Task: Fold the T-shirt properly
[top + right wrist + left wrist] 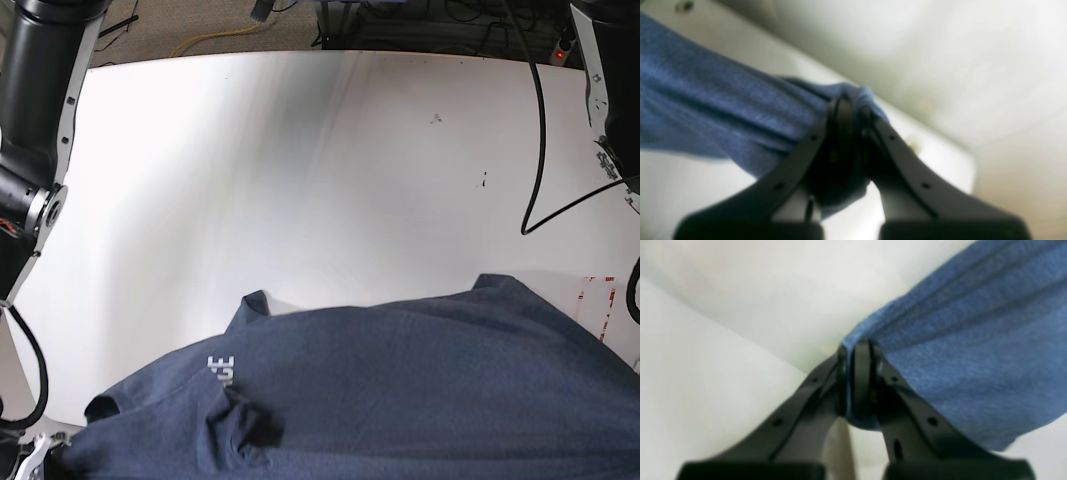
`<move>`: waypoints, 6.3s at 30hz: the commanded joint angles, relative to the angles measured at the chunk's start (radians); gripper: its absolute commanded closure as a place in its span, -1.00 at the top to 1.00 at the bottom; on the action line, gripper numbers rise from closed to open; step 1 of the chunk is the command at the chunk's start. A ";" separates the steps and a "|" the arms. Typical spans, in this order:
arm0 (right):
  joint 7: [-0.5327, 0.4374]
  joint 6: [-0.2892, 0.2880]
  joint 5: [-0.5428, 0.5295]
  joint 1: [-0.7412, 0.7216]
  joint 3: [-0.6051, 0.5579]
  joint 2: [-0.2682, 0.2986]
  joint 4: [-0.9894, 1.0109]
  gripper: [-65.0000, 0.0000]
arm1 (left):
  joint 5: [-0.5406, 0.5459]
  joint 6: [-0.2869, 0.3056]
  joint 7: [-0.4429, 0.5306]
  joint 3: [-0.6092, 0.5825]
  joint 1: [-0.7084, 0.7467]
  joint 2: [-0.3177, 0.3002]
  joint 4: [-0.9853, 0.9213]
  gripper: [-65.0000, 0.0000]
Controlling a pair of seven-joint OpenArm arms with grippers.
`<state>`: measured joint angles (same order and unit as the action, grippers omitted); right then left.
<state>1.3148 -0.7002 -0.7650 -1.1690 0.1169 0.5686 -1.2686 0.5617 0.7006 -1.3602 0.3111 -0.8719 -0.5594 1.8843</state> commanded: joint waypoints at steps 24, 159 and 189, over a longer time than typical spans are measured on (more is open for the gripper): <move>0.018 0.002 -0.321 0.630 0.287 0.109 -0.004 -1.00 | -0.018 -0.002 0.014 -0.074 0.492 0.014 0.128 -1.00; 0.024 0.002 -0.485 1.889 0.743 -0.405 -0.655 -1.00 | -0.110 -0.002 0.202 0.142 1.241 0.163 0.119 -1.00; 0.024 0.002 -0.385 1.567 0.743 -0.339 -0.458 -0.61 | -0.121 -0.002 0.104 0.162 0.963 0.230 0.044 -0.98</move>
<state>1.3510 -0.6964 -1.1278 0.3973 0.8505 0.2108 -1.7313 0.4454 0.6975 -1.2667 0.4770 0.1051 -0.3088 1.9438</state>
